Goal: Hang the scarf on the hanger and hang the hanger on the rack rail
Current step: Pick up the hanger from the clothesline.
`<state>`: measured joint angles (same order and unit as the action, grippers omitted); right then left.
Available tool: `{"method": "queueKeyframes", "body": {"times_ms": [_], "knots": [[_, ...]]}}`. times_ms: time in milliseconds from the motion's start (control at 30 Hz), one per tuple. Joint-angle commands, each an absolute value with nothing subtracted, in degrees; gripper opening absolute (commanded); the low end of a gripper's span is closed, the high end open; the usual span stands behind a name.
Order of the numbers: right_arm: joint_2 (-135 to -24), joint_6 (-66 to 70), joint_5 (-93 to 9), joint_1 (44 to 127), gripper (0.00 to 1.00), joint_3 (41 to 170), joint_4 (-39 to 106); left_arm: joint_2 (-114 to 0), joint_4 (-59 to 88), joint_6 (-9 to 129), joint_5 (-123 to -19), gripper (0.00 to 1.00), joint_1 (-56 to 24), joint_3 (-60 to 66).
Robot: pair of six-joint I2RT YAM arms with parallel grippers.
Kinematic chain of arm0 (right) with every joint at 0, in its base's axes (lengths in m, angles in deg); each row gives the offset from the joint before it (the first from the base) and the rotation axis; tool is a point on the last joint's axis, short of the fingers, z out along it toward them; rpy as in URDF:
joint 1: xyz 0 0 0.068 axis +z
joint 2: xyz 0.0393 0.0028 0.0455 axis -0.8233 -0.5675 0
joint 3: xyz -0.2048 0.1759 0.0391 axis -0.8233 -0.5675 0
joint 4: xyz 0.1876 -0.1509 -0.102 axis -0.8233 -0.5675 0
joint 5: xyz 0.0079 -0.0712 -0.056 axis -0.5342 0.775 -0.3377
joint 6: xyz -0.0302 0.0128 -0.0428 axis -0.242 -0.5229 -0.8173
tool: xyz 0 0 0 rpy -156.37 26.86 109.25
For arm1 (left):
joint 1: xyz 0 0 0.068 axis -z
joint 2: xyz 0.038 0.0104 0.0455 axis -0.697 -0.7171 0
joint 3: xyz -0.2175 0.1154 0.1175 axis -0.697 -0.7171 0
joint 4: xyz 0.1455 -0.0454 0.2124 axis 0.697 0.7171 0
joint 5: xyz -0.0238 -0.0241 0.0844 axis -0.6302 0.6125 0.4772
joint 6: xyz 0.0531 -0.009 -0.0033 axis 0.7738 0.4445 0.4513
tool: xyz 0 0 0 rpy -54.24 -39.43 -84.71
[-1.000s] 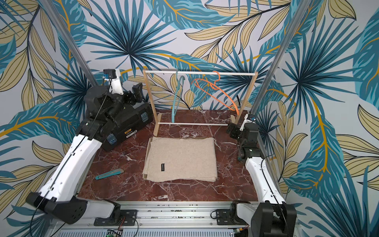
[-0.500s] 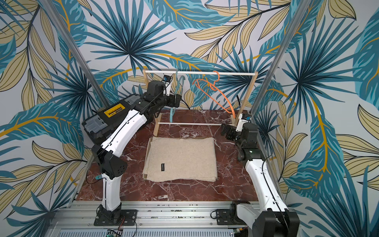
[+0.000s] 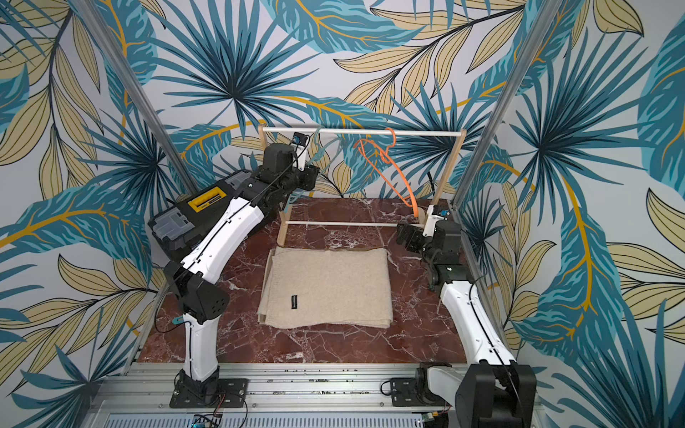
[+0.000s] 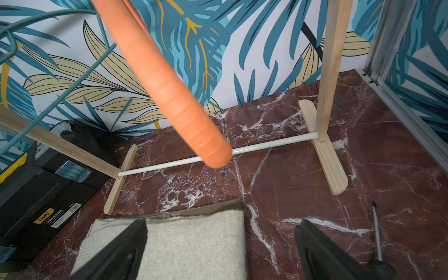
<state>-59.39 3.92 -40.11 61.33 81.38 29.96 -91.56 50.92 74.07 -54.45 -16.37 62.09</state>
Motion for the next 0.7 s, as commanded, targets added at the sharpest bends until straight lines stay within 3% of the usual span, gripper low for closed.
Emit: {"method": "queueKeyframes", "body": {"times_ms": [0, 67, 233, 667], "knots": [[-60.4, 4.8, -41.1, 61.8, 0.99, 81.3, 32.2, -91.9, 48.5, 74.2, -57.3, 0.37, -16.5, 62.7], [-60.9, 5.2, -41.5, 61.9, 0.99, 81.5, 32.5, -92.4, 48.3, 74.2, -57.7, 0.22, -16.6, 63.6], [-61.7, 5.6, -41.3, 62.6, 0.99, 81.8, 33.3, -93.5, 48.6, 74.1, -58.7, 0.0, -17.3, 65.3], [-65.5, 5.6, -39.6, 65.9, 0.99, 84.2, 35.4, -87.0, 42.8, 75.6, -53.4, 0.0, -17.3, 62.8]]}}
